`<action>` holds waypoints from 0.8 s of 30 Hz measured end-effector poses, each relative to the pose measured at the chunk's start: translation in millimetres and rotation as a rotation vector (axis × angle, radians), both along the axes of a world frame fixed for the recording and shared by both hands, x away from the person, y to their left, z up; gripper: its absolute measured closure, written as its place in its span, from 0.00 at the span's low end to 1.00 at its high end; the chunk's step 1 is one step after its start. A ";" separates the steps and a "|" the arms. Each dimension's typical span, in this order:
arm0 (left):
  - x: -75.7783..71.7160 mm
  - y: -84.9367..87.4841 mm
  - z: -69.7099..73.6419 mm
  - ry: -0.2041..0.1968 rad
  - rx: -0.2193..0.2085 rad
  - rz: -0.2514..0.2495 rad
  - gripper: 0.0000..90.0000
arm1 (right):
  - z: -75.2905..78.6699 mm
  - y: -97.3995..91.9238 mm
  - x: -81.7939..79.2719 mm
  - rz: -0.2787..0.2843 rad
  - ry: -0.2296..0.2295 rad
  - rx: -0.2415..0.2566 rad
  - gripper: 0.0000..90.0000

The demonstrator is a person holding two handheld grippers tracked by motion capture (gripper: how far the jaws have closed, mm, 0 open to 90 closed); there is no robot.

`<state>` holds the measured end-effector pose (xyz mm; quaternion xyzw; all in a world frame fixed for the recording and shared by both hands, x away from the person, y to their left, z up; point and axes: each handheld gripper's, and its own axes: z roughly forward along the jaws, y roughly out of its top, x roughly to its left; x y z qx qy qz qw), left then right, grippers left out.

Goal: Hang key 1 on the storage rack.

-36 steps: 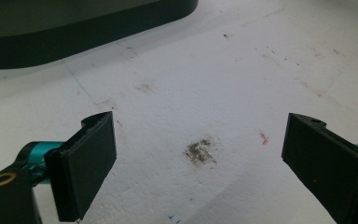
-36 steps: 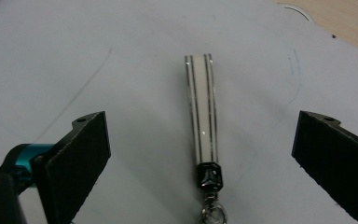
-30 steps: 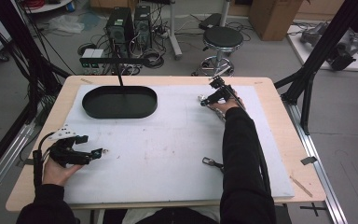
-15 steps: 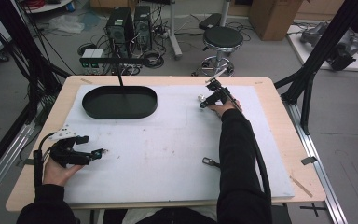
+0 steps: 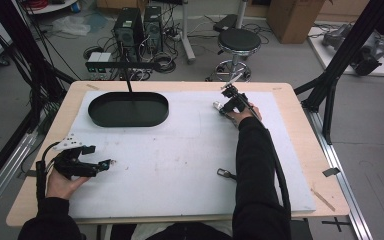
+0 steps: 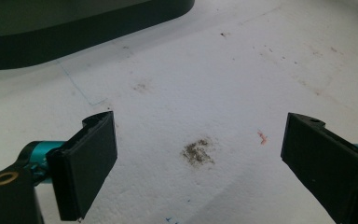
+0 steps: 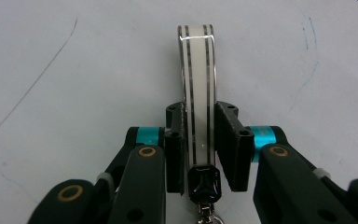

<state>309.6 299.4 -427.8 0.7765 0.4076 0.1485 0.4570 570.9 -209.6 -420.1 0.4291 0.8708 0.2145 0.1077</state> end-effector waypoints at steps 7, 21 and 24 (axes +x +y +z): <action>-0.3 0.1 0.1 -0.002 -0.006 0.001 0.12 | 3.7 -4.0 -2.1 -0.035 0.021 -0.014 0.84; 0.3 -0.6 -0.2 0.002 -0.005 -0.003 0.12 | 48.8 -29.8 -20.2 0.000 -0.002 0.139 0.84; 0.9 -1.1 -0.4 0.006 -0.008 0.002 0.12 | 58.9 -33.6 -27.6 0.027 -0.016 0.137 0.84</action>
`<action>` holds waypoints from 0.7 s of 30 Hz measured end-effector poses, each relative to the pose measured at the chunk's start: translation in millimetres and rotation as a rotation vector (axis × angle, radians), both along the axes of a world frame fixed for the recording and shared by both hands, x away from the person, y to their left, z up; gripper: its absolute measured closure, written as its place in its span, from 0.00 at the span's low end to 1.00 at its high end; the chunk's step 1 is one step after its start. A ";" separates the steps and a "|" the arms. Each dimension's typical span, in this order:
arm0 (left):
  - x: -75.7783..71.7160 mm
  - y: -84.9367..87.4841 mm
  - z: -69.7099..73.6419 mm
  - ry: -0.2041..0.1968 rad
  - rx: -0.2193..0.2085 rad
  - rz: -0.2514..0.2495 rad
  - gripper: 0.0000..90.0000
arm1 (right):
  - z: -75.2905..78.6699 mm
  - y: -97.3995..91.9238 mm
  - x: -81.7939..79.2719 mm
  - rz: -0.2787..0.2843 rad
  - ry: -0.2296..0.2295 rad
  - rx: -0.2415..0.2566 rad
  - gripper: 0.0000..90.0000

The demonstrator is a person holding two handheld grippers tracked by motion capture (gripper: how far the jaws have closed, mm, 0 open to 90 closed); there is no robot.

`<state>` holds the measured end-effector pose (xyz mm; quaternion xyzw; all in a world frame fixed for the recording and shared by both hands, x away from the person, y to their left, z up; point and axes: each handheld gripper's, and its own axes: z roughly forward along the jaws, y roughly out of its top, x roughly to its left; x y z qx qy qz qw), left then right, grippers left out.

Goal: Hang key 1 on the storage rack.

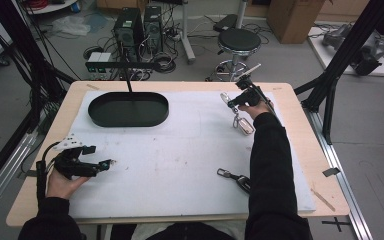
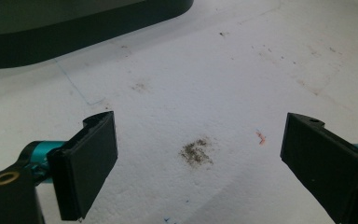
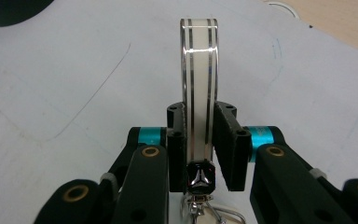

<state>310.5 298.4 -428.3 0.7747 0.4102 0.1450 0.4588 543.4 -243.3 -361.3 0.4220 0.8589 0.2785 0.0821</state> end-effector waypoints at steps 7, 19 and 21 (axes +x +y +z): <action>0.2 0.9 1.0 -0.011 -0.014 -0.008 0.13 | 27.3 -6.3 -14.3 0.021 -0.054 0.098 0.84; 2.7 1.4 0.0 -0.013 -0.020 -0.009 0.13 | 67.1 20.3 -19.0 0.107 -0.125 0.127 0.84; 2.7 1.2 0.1 -0.014 -0.017 -0.007 0.13 | 69.0 23.3 -18.7 0.112 -0.126 0.135 0.84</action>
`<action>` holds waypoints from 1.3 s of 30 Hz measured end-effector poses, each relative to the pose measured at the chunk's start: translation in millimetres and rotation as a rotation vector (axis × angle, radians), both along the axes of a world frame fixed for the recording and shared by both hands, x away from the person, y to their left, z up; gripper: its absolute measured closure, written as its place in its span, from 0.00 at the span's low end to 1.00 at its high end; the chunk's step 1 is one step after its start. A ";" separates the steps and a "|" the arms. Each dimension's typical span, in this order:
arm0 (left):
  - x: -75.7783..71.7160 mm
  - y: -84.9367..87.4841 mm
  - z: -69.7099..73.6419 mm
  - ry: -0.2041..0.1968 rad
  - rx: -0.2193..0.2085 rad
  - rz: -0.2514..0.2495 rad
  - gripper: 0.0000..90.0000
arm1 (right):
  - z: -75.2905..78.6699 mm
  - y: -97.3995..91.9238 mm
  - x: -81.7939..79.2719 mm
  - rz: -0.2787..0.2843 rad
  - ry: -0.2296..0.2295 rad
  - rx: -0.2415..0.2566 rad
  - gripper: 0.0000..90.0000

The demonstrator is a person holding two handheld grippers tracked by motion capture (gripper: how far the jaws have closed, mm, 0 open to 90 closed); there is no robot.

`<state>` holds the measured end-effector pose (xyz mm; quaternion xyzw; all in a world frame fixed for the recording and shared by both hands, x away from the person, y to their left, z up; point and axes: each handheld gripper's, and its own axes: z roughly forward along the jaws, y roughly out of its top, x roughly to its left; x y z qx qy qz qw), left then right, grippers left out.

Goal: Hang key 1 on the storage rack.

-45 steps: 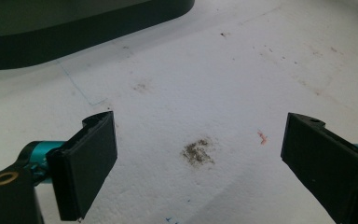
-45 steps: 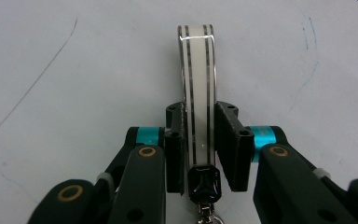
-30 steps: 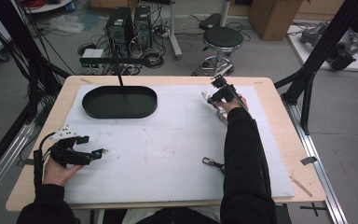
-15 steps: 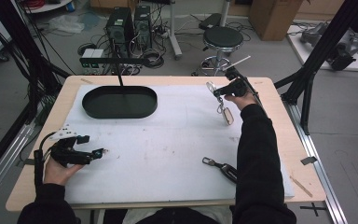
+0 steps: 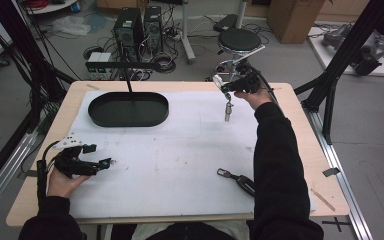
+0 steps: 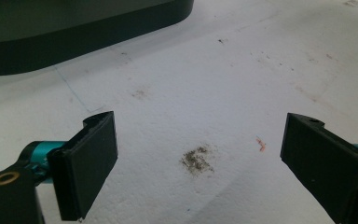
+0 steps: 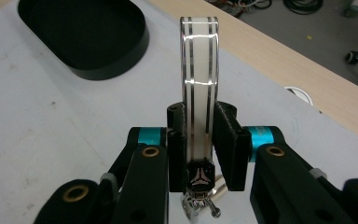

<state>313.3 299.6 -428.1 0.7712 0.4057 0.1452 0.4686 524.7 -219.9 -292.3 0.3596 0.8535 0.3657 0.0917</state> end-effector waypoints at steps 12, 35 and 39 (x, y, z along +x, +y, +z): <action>-0.9 -0.2 0.6 -0.001 -0.005 -0.005 0.13 | 25.5 35.6 -0.6 0.055 0.002 -0.004 0.84; -1.5 0.8 1.3 -0.006 -0.017 -0.008 0.13 | 56.1 116.9 3.1 0.203 -0.041 0.022 0.84; -1.7 1.2 1.4 -0.007 -0.019 -0.008 0.13 | 58.8 128.9 4.6 0.220 -0.037 0.030 0.84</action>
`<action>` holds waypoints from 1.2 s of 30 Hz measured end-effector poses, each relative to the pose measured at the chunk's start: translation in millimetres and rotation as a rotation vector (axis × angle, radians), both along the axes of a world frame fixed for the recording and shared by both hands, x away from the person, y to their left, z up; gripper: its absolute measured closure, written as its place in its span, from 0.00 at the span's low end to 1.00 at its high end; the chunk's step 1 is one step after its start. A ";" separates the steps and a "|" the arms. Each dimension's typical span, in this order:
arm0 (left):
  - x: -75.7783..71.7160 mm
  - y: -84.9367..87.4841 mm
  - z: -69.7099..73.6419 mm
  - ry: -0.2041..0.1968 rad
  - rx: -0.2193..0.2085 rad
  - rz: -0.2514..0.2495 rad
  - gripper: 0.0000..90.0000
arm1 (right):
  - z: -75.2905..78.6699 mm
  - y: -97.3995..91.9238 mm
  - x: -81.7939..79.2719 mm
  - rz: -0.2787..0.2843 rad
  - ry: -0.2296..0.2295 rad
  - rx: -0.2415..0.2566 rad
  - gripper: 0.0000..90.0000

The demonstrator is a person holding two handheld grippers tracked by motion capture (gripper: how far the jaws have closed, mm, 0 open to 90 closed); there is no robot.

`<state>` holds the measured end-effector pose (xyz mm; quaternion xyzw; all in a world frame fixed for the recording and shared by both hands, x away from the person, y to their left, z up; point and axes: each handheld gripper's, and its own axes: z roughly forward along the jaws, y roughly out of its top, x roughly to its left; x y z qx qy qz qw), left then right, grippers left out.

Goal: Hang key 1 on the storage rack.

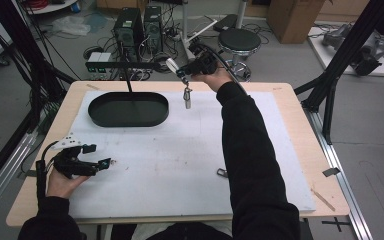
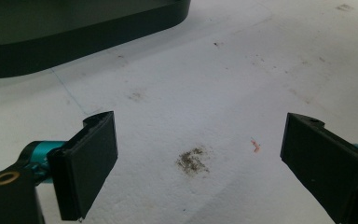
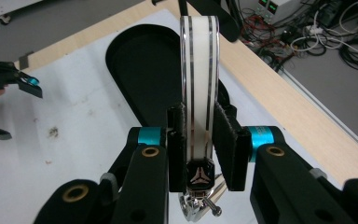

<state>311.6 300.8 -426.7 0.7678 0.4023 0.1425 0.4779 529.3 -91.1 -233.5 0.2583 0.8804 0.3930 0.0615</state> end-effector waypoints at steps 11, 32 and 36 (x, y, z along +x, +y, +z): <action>-1.0 0.9 0.8 -0.003 -0.011 -0.003 0.13 | 22.7 37.0 3.9 0.050 -0.022 0.042 0.84; -0.6 3.4 1.3 -0.011 -0.029 -0.001 0.13 | 24.9 93.6 23.6 0.036 -0.033 0.036 0.84; 0.0 3.6 1.2 -0.012 -0.031 -0.004 0.13 | 22.2 99.6 28.8 0.020 -0.033 0.042 0.84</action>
